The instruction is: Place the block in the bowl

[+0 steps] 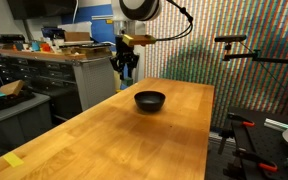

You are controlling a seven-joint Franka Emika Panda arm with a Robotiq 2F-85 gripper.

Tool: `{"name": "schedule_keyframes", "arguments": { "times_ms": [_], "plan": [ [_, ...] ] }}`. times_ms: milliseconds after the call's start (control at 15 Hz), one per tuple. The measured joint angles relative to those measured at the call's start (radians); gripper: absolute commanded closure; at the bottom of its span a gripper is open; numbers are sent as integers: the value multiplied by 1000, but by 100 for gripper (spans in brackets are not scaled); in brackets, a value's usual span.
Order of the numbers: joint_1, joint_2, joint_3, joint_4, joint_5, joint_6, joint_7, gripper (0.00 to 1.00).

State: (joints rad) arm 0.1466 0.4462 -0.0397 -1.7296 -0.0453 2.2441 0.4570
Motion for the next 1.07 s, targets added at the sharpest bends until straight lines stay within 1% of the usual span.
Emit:
{"name": "schedule_keyframes", "arguments": {
  "times_ms": [200, 467, 800, 1067],
  "plan": [
    [-44, -42, -30, -55, 0, 0, -3, 83],
    [-94, -37, -63, -98, -4, 2, -14, 83],
    [-134, 32, -75, -104, -4, 24, -38, 83],
    [-137, 101, -71, -97, 3, 59, -46, 83]
  ]
}}
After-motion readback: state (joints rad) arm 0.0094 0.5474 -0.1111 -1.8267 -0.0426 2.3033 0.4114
